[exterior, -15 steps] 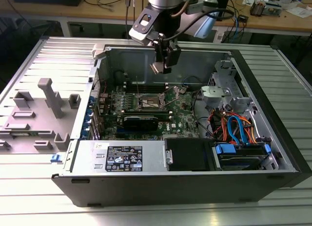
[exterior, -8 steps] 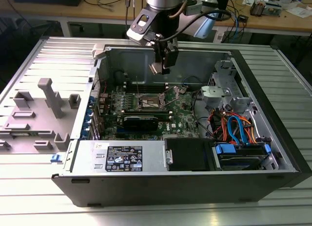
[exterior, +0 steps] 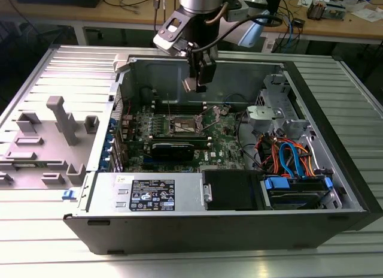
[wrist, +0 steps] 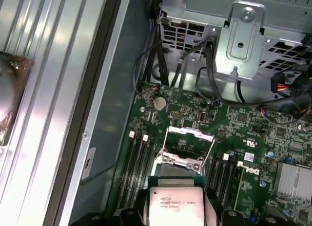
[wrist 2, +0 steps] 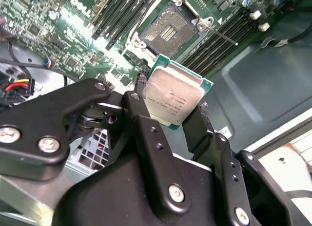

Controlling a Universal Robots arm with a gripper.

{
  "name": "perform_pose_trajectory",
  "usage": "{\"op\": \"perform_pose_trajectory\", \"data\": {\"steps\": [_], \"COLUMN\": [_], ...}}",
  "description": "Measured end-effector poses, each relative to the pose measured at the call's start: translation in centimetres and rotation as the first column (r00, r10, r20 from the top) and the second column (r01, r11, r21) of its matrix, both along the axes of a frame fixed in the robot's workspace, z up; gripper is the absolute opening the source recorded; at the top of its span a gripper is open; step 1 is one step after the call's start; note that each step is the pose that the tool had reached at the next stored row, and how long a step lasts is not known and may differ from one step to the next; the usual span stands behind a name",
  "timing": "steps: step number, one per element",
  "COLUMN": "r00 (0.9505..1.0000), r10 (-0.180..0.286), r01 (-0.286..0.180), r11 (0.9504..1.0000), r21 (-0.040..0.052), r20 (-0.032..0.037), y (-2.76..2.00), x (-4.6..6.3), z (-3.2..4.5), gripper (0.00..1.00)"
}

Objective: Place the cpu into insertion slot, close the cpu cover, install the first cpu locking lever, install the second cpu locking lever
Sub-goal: 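Place the cpu into insertion slot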

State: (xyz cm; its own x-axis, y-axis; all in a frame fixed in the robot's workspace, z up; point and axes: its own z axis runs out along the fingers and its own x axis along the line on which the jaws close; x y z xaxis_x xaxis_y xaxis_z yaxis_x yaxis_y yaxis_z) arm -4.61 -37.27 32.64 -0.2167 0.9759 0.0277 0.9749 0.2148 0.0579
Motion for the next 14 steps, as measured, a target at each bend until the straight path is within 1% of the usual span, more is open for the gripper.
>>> {"op": "perform_pose_trajectory", "data": {"steps": [3, 5, 14], "r00": [0.9988, 0.9974, 0.9968], "r10": [-0.050, -0.072, -0.080], "r01": [0.050, 0.072, 0.080], "r11": [0.9988, 0.9974, 0.9968], "r21": [-0.0001, -0.0001, -0.0001], "r20": [-0.0001, -0.0003, -0.0004], "y": [0.00, 0.00, 0.00], "x": [0.00, 0.00, 0.00], "z": [-0.22, -0.35, -0.38], "gripper": [0.54, 0.54, 0.54]}}
